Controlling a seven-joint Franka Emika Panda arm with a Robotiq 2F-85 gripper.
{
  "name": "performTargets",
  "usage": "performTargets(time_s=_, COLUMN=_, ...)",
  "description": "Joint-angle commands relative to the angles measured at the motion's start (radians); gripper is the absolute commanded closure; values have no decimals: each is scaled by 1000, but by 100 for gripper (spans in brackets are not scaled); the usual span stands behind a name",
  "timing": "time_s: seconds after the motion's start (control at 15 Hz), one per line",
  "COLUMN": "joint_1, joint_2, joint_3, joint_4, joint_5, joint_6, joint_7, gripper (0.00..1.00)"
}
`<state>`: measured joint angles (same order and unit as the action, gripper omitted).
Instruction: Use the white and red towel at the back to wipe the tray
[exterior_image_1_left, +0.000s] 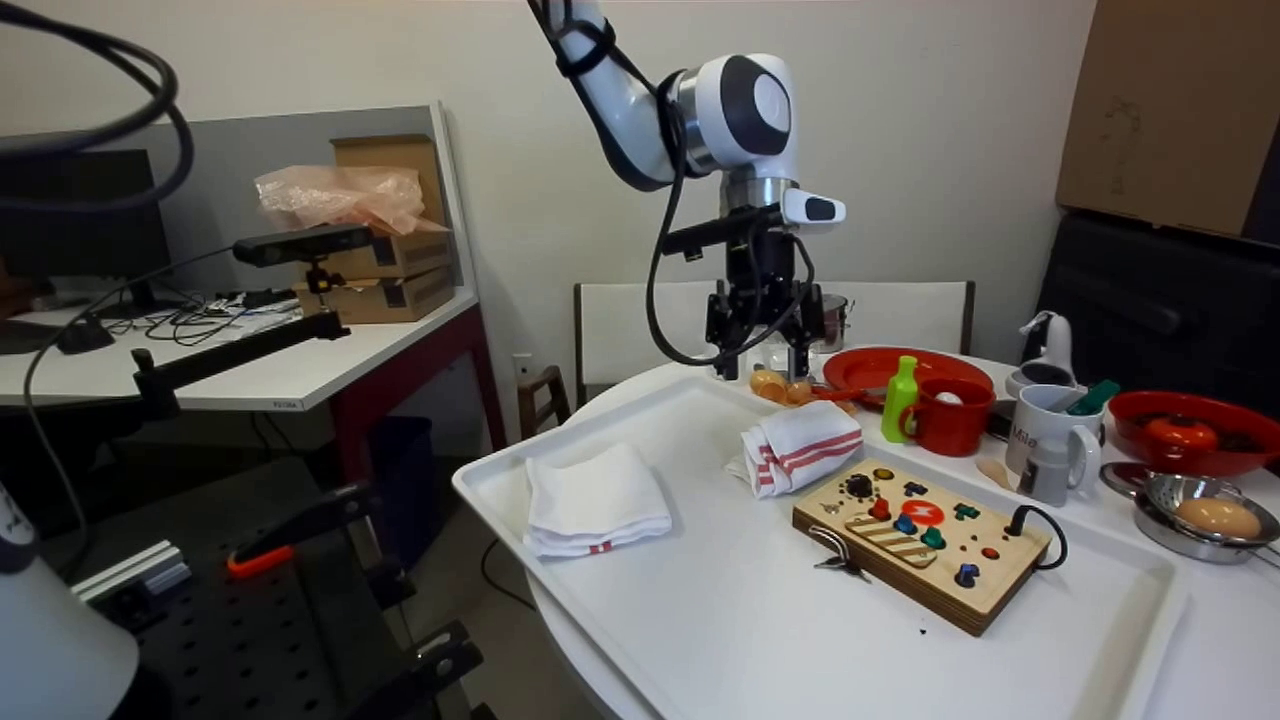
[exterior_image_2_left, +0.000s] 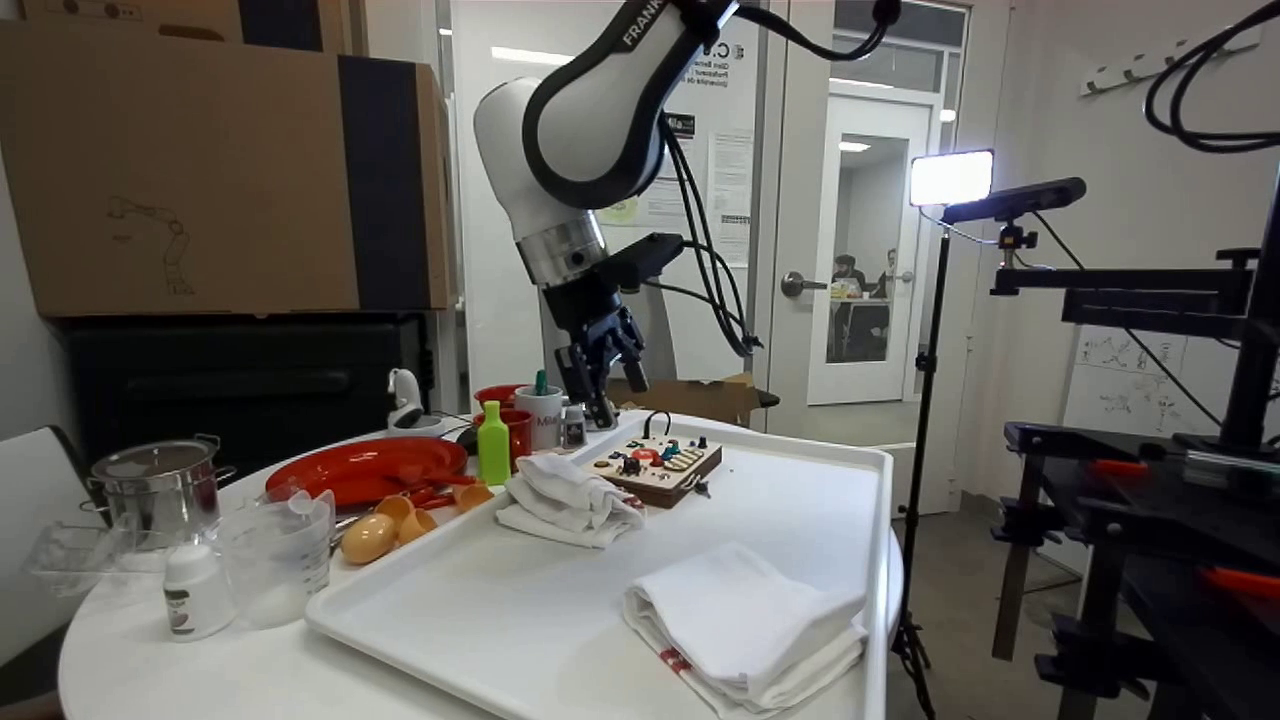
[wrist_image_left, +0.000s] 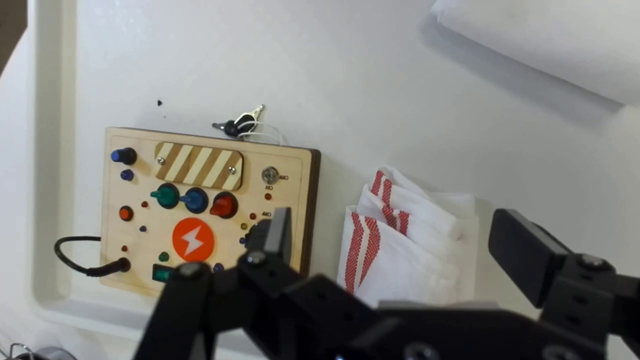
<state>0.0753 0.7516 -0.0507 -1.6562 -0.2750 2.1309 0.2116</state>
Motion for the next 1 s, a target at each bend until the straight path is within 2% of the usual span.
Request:
performTargets(time_s=0.0, joint_1=12, joint_2=7, joint_3=-13, joint_4=10, joint_5=13, joint_6=-3, joint_7=-7, gripper=0)
performTargets(time_s=0.13, joint_1=12, joint_2=8, joint_3=-13, joint_4=17, joint_5=14, joint_6=-9, joint_7=-7, gripper=0)
performTargets(time_s=0.4, joint_1=-7, joint_2=29, joint_3=-8, joint_4=4, joint_5=22, joint_6=68, joint_7=-23, gripper=0)
performTargets(time_s=0.93, joint_1=-45, joint_2=167, joint_3=21, joint_4=102, joint_5=100, joint_6=172, joint_7=-113, gripper=0)
